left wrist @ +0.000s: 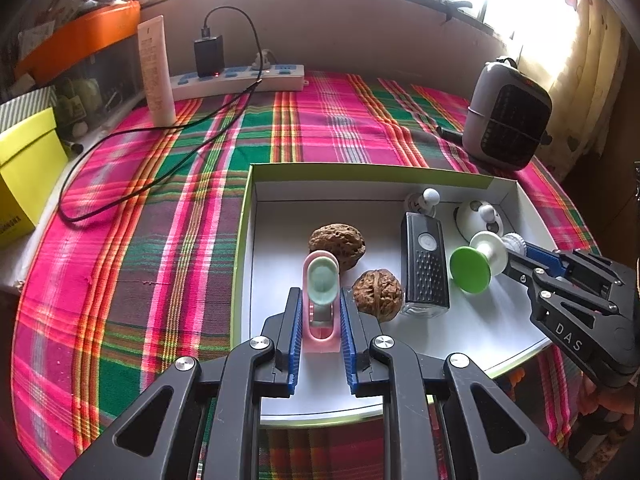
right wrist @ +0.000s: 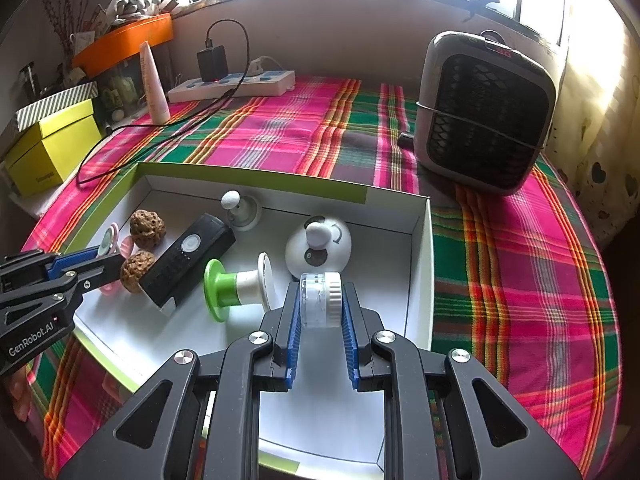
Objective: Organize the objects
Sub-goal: 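Lower both grippers into the tray and open them to release the clip and jar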
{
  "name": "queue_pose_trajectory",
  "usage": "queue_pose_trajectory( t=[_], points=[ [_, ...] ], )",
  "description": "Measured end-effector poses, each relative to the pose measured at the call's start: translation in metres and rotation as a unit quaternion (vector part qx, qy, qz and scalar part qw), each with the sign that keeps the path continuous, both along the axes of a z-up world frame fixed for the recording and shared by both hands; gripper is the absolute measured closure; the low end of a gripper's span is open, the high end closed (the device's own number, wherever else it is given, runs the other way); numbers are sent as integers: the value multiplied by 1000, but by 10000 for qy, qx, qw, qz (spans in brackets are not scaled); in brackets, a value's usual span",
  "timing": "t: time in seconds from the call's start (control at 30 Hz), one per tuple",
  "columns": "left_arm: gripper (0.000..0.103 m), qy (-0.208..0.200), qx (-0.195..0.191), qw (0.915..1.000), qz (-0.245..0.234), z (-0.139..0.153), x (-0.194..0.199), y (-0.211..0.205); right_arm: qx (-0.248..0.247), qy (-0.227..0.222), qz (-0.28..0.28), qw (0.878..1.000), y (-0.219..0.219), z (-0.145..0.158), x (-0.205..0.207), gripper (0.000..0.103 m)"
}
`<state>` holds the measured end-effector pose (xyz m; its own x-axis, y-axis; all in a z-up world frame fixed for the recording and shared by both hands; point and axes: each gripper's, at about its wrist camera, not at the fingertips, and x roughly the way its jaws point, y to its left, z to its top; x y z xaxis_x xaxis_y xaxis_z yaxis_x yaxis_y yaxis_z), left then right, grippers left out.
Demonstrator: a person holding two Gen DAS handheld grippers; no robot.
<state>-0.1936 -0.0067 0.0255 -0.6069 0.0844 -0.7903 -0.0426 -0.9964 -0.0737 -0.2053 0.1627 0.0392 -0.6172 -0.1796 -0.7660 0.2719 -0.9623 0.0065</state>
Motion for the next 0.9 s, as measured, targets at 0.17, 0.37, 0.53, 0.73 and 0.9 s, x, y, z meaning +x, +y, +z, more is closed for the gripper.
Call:
queue_pose_trajectory(
  t=[0.17,0.37,0.53,0.73,0.9],
  points=[
    [85,30,-85,10000,1,0,1,1,36,2,0,10000,-1,0,0,83],
    [84,40,-116,9999,7,-1,1,3,64,8,-1,10000,-1,-1,0,83],
    [83,40,-117,9999,0,-1,1,3,71,6,0,10000,-2,-1,0,83],
    [79,46,-86,9999,-28,0,2,4,82,26,-6,10000,-2,0,1,82],
    [76,45,-85,9999,-44,0,3,5,80,50,9,10000,-3,0,2,72]
  ],
)
